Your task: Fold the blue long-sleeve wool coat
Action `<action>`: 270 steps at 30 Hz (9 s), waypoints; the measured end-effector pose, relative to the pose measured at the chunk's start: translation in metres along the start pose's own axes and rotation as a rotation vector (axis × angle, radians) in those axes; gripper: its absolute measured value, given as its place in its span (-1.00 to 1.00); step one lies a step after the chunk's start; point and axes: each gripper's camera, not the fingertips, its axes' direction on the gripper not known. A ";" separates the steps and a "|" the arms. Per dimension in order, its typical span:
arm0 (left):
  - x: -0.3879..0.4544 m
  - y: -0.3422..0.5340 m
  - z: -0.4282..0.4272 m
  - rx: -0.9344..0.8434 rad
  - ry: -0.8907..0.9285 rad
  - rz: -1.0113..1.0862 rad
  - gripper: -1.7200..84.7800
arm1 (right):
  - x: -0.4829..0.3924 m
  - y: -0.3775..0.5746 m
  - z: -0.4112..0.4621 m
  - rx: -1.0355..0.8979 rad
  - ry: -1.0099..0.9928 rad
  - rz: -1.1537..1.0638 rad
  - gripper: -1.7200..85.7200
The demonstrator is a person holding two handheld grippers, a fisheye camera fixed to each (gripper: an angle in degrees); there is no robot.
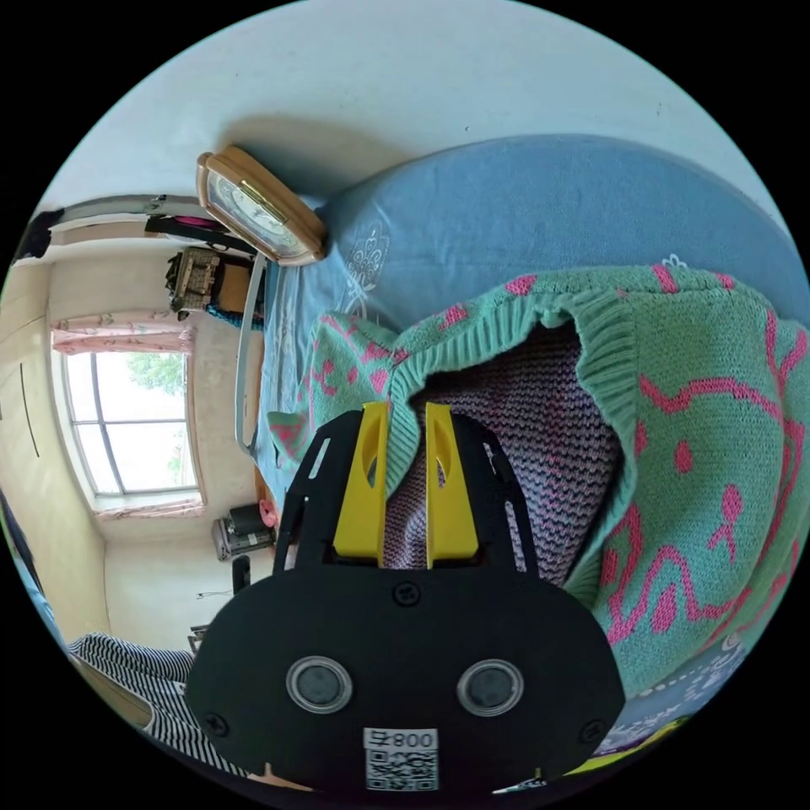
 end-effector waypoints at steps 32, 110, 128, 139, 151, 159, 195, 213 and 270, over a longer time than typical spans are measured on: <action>0.247 -0.248 -0.102 0.039 0.166 0.733 -0.82 | 0.015 -0.081 -0.144 0.098 0.376 -0.165 -0.81; 0.333 -0.326 -0.187 -0.021 -0.465 0.633 -0.87 | 0.073 0.036 -0.184 -0.266 0.906 -0.236 -0.82; 0.284 -0.204 -0.210 0.307 -0.281 0.455 -0.78 | 0.062 0.049 -0.257 0.045 0.608 -0.087 -0.84; 0.325 -0.083 -0.049 -0.146 0.044 0.673 -0.74 | -0.018 -0.084 -0.090 -0.012 0.202 -0.294 -0.81; 0.301 -0.048 0.016 -0.217 -0.068 0.673 -0.89 | -0.012 -0.103 -0.018 -0.080 0.197 -0.198 -0.82; 0.284 -0.025 0.004 -0.194 0.035 0.674 -0.92 | -0.025 -0.084 -0.030 -0.089 0.097 -0.248 -0.91; 0.100 0.022 -0.003 -0.175 0.006 0.222 -0.87 | 0.031 0.221 -0.167 -0.050 0.230 -0.038 -0.90; 0.067 0.042 -0.080 -0.122 -0.193 0.210 -0.89 | 0.101 0.443 -0.152 -0.173 0.127 0.316 -0.83; 0.330 0.084 0.017 -0.214 -0.174 0.553 -0.92 | -0.091 0.047 -0.073 0.002 0.183 -0.137 -0.82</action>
